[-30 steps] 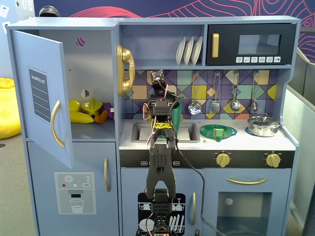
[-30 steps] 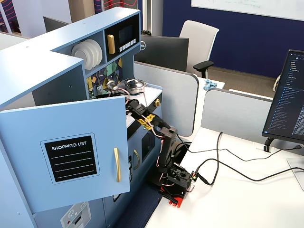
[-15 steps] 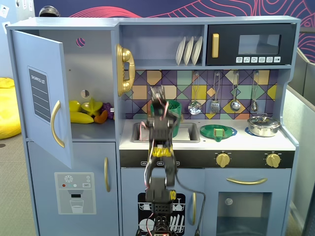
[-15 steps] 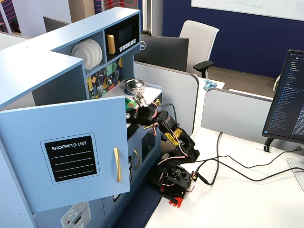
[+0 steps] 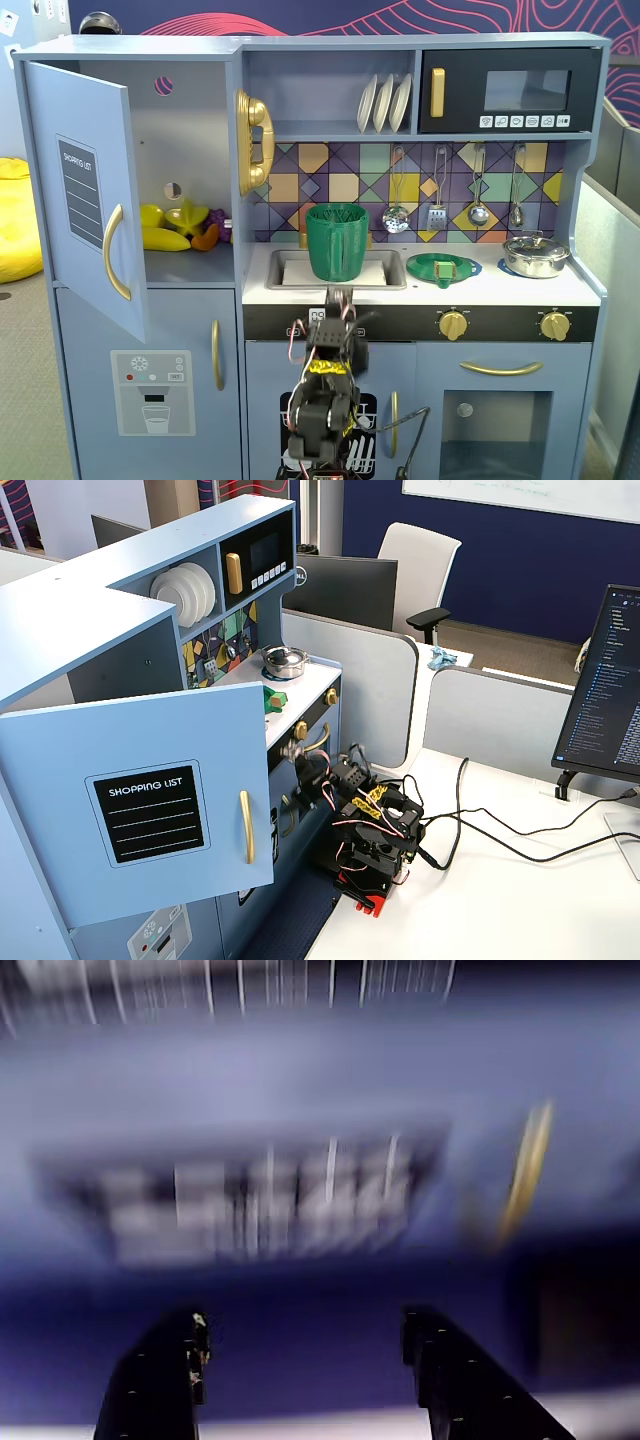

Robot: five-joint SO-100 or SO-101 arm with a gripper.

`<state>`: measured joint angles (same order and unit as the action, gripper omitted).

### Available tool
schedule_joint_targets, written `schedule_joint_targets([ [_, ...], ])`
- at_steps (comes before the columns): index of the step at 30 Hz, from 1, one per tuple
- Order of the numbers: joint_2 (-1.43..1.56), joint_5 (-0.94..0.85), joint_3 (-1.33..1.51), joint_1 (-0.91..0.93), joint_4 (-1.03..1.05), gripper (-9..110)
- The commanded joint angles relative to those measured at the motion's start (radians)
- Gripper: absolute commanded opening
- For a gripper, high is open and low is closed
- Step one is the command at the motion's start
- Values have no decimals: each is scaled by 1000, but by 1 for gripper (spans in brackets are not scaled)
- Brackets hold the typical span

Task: Pick up the green pineapple from the left cabinet and place it in the green recipient

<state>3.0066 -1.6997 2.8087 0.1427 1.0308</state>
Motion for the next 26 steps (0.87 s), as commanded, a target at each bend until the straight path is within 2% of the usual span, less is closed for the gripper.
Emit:
schedule_joint_targets([
  [1,77,95,69,-8,94,16],
  [6,144,164,133,8,253,16],
  [13,156,244,189,-25,362,15],
  [19,170,153,189,-31,502,16],
  [26,172,187,189,-25,502,16],
])
